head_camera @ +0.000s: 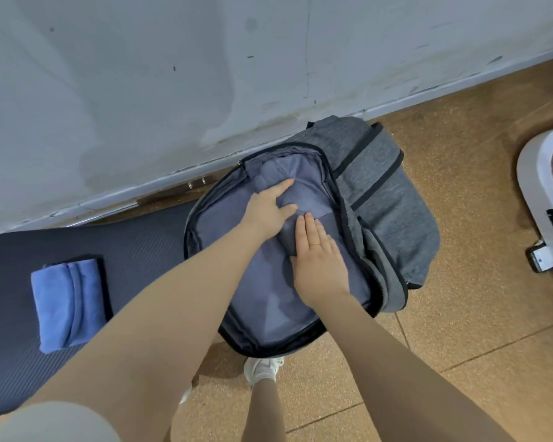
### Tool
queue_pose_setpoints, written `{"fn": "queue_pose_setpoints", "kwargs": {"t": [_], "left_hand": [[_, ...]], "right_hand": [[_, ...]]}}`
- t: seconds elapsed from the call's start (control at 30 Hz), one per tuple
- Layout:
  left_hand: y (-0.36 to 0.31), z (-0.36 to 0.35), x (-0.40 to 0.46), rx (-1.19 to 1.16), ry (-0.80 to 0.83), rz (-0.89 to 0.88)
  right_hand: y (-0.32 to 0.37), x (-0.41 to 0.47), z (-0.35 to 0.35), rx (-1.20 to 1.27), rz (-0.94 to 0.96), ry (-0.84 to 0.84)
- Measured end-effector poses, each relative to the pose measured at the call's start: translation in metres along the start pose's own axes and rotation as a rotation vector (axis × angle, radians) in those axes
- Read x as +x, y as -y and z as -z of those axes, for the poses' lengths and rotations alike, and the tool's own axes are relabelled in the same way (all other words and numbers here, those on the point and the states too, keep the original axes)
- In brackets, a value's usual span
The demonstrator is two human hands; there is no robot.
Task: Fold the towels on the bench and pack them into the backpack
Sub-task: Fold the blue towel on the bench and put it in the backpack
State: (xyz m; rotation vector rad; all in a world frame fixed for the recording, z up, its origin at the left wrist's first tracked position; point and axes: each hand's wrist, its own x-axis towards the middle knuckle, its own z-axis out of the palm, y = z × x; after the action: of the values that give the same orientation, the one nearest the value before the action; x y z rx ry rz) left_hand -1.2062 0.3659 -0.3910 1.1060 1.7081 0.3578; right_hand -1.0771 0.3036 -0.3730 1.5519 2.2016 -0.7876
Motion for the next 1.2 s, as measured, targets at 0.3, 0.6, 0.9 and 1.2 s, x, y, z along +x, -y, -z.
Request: {"fn": "queue_pose_setpoints", "kwargs": {"t": [0.3,0.6,0.9,1.2], "left_hand": [[0.079,0.058,-0.103,0.174,-0.049,-0.166],[0.198,0.112,-0.132,0.470,-0.365,0.447],[0.264,0.114,-0.115,0.294,-0.560,0.662],[0.226,0.138,-0.134,0.155,-0.423,0.179]], "right_hand": [[0.045,-0.003,0.006,-0.277,-0.169,0.016],[0.105,-0.006,-0.032,-0.193,-0.357,-0.047],[0.129,0.017,-0.077,-0.120,-0.447,-0.142],[0.113,0.000,-0.063,-0.164,-0.351,-0.174]]}}
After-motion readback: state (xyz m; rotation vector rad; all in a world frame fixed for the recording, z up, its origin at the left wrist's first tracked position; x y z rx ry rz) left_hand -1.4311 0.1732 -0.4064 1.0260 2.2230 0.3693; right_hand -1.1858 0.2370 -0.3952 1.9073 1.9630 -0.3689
